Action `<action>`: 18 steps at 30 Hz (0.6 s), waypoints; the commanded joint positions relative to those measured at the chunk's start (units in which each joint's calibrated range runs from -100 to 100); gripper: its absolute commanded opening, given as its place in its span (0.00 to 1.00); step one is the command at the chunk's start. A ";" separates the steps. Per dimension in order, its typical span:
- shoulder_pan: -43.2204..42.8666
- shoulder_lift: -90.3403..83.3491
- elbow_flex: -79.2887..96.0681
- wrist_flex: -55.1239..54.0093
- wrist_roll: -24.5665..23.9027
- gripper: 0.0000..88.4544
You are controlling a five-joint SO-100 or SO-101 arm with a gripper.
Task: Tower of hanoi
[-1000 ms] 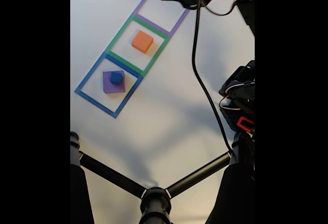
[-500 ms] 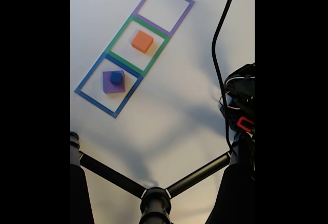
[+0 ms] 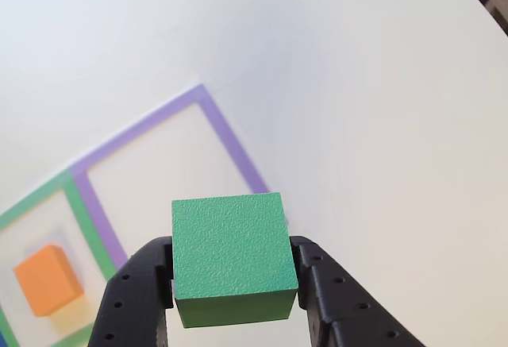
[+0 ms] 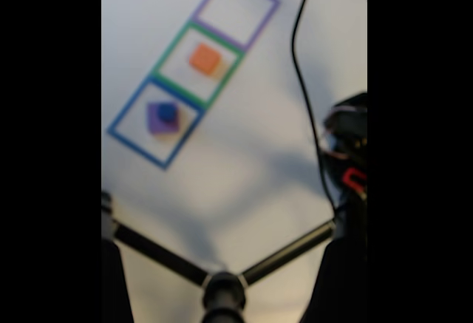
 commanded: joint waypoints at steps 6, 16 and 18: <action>-0.69 -2.89 29.75 -38.43 0.00 0.09; -3.44 6.17 53.38 -75.99 0.00 0.09; -4.20 9.05 55.56 -81.74 0.00 0.09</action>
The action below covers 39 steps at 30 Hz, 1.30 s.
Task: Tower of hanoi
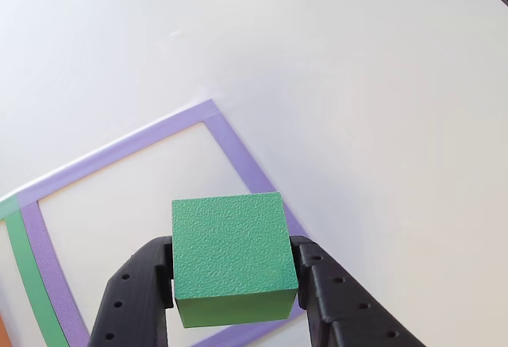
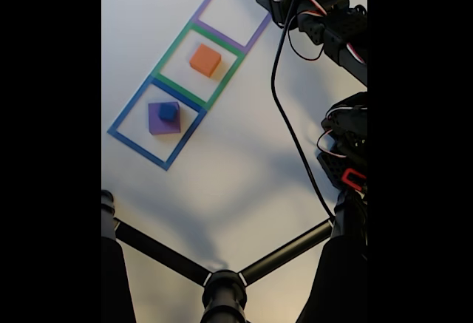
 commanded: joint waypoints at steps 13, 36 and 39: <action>-2.60 28.85 3.29 -43.35 0.00 0.09; -5.57 44.47 -4.61 -51.77 0.00 0.09; -5.95 44.87 -4.61 -51.93 0.00 0.10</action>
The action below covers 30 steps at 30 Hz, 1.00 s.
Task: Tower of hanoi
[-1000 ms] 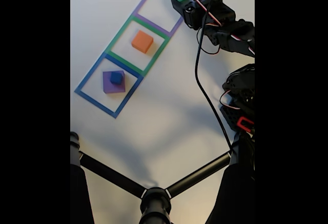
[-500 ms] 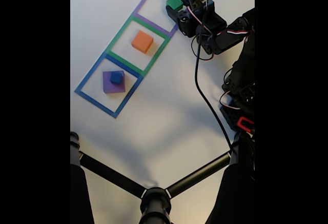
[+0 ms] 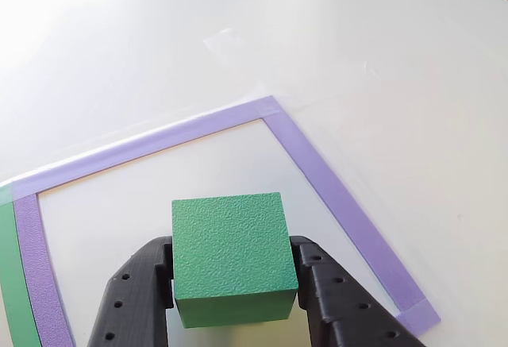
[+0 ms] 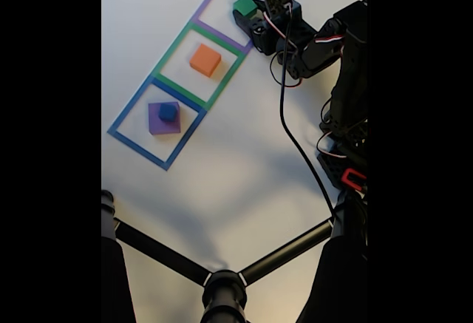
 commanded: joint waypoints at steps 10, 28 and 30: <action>-0.86 -0.38 -0.70 -2.26 0.00 0.16; -0.71 -6.71 -0.61 3.97 0.00 0.23; -0.94 -10.71 -0.25 7.94 0.00 0.24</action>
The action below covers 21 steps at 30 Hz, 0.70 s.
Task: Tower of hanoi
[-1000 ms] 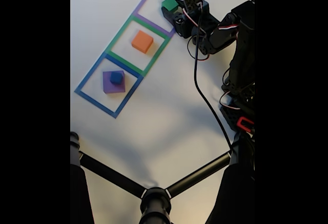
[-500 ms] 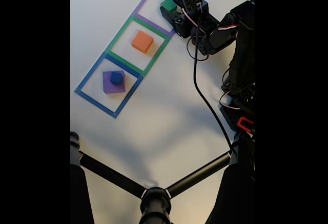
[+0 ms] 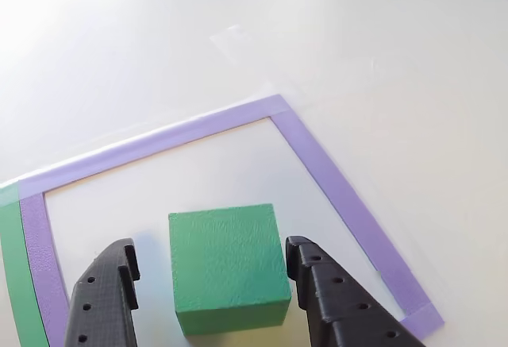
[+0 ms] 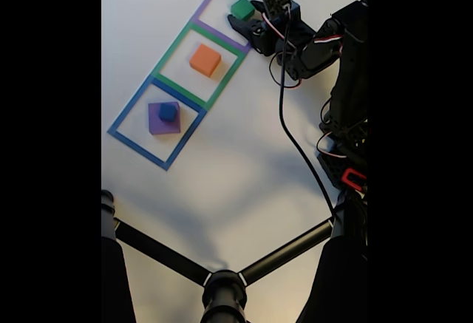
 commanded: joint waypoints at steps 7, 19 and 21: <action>-1.33 -30.02 -1.16 30.15 0.00 0.18; -7.35 -55.90 -20.79 85.76 0.00 0.01; -9.03 -57.50 -27.69 97.09 0.00 0.01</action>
